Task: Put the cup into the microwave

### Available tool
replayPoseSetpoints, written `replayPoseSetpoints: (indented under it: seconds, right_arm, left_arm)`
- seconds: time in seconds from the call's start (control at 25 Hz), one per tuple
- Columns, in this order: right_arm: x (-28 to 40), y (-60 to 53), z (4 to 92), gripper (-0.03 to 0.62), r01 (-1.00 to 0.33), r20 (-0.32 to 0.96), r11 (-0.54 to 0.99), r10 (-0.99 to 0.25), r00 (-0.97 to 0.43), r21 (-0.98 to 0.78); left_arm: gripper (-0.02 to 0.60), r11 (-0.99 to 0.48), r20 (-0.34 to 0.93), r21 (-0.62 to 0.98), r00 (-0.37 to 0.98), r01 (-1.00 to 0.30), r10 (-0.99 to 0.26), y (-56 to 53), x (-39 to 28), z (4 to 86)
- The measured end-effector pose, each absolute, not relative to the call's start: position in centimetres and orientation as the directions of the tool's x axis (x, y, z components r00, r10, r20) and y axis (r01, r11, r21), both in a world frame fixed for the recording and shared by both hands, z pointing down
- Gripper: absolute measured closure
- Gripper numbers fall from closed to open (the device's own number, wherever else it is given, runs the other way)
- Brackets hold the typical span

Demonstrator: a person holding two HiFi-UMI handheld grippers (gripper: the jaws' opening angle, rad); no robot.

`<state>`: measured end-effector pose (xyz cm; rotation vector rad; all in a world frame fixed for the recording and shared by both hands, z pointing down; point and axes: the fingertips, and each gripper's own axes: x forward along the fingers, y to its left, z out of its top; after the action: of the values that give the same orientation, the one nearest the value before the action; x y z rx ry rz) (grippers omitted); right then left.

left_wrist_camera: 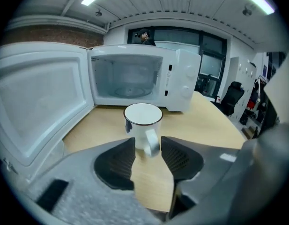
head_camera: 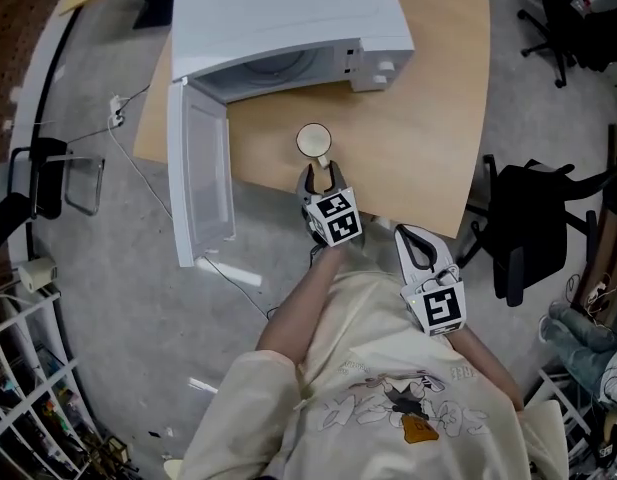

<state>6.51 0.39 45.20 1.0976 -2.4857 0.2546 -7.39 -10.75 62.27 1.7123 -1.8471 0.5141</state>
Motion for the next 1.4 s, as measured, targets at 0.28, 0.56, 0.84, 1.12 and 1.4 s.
replayPoseSetpoints:
  seconds: [0.28,0.56,0.84,1.12,1.4]
  right_arm:
    - [6.2,-0.4,45.6,0.588,-0.740,0.468,0.672,-0.645,-0.604,-0.028]
    - [6.6,-1.0,46.2,0.588,-0.757,0.488,0.651,-0.643,-0.590,-0.056]
    - [7.0,-0.9,46.6,0.588,-0.767,0.497,0.638,-0.644,-0.581,-0.070]
    - [6.9,-0.6,47.6,0.588,-0.775,0.546,0.623,-0.615,-0.569,-0.106]
    - [6.4,-0.5,47.6,0.588,-0.783,0.555,0.614,-0.618,-0.557,-0.102]
  left_arm:
    - [0.414,0.134,0.619,0.071,-0.061,-0.988,-0.783,-12.6,-7.0,62.8]
    - [0.408,0.168,0.638,0.070,-0.085,-0.983,-0.766,-12.0,-6.5,63.4]
    - [0.503,0.250,0.633,-0.012,-0.201,-0.968,-0.748,-12.4,-9.2,63.7]
    - [0.505,0.073,0.575,-0.110,-0.123,-0.991,-0.809,-12.4,-10.5,63.2]
    - [0.505,-0.007,0.527,-0.109,-0.052,-0.994,-0.849,-13.3,-10.4,61.4]
